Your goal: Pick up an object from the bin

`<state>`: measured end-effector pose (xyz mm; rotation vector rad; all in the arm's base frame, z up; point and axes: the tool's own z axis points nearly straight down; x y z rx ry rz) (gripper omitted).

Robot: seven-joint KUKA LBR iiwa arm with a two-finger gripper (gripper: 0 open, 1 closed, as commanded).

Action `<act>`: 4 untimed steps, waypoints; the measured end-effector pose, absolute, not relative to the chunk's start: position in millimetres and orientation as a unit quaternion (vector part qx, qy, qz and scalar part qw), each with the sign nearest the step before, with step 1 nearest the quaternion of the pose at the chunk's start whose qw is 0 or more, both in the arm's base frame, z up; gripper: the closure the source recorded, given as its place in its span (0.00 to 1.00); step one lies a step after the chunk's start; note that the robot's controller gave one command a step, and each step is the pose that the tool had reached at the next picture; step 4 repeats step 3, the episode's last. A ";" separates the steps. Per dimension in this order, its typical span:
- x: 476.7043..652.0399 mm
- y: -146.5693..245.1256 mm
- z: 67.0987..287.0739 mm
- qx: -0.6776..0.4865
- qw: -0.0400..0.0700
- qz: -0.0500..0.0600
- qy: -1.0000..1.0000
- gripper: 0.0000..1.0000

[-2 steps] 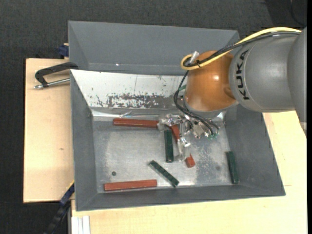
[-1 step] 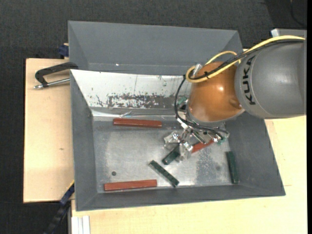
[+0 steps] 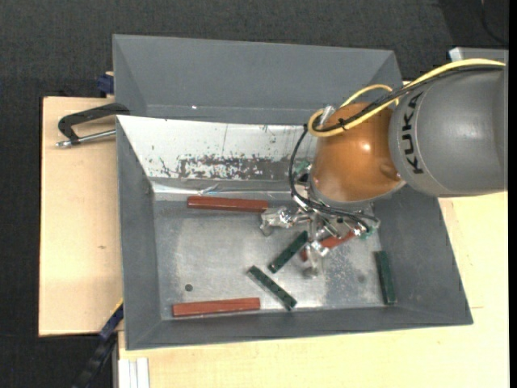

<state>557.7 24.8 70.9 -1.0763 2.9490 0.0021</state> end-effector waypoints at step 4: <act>574.0 30.1 241.1 -0.307 0.007 -0.001 0.952 1.00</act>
Offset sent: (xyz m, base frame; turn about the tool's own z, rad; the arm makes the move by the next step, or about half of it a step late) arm 0.0000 0.0000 0.0000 0.0000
